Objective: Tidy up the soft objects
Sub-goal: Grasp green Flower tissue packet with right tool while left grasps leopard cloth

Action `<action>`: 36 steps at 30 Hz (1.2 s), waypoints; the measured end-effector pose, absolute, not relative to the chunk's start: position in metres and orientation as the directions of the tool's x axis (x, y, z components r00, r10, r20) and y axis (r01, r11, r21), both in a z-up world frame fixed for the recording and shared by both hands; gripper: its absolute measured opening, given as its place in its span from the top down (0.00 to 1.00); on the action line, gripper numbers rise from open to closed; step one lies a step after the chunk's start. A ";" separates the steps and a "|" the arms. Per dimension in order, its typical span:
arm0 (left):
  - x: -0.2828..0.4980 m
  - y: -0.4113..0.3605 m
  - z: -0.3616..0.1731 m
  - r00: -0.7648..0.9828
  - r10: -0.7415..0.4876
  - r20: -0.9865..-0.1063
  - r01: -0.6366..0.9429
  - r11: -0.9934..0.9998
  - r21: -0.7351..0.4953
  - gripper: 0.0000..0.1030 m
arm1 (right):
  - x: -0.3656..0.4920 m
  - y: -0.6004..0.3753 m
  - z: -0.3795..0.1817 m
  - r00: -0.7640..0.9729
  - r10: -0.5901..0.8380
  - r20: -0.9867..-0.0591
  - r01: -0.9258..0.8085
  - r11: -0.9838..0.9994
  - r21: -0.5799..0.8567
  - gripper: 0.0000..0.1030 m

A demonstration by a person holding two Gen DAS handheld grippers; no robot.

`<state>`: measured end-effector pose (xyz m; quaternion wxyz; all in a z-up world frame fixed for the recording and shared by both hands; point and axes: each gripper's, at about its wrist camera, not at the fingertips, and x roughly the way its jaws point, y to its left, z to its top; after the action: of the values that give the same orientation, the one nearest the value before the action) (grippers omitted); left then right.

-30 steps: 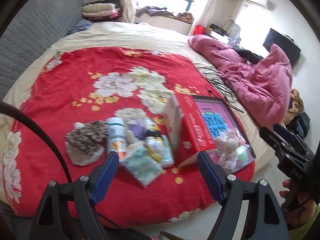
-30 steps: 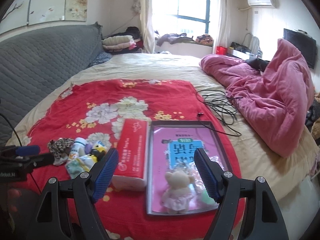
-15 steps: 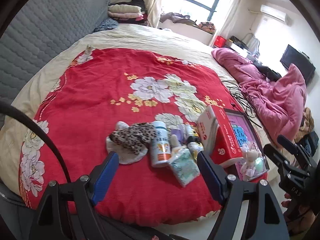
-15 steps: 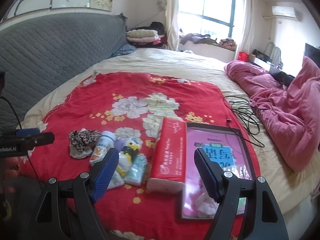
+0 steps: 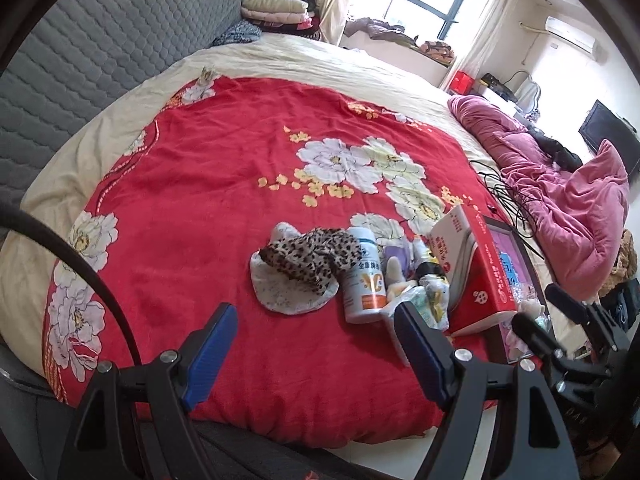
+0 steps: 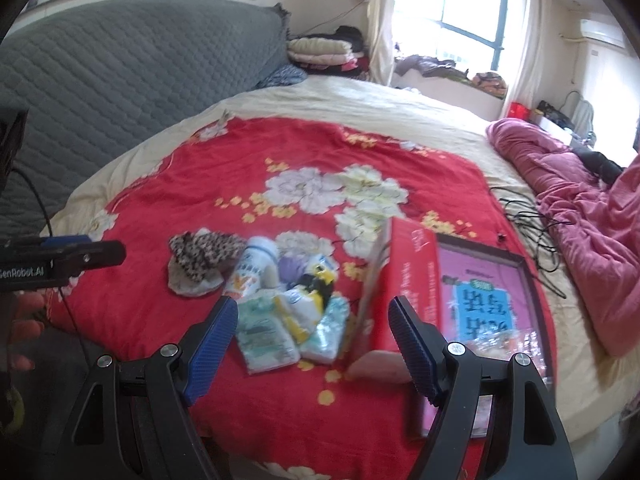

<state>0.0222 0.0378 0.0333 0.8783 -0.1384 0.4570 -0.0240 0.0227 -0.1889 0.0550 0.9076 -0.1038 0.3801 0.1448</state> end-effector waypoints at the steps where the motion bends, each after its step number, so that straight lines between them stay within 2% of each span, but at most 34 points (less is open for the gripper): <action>1: 0.023 0.038 0.031 0.577 -0.168 -0.799 -0.087 0.960 -0.265 0.22 | 0.022 -0.187 0.051 0.664 0.185 -0.725 -0.346 0.935 -0.078 0.24; 16: 0.032 0.037 -0.001 0.530 -0.186 -0.827 -0.087 0.958 -0.272 0.22 | 0.038 -0.169 0.008 0.587 0.190 -0.787 -0.358 0.933 -0.042 0.24; 27: 0.042 0.040 -0.028 0.484 -0.215 -0.848 -0.099 0.950 -0.297 0.22 | 0.050 -0.156 -0.050 0.492 0.178 -0.852 -0.344 0.939 -0.002 0.24; 36: 0.058 0.046 -0.039 0.472 -0.220 -0.854 -0.107 0.947 -0.304 0.22 | 0.065 -0.153 -0.072 0.476 0.156 -0.866 -0.330 0.944 -0.011 0.24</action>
<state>0.0577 0.0460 -0.0390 0.8429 -0.1596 0.5128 -0.0336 0.0654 -0.1532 -0.0723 0.8544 -0.0883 0.4919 0.1423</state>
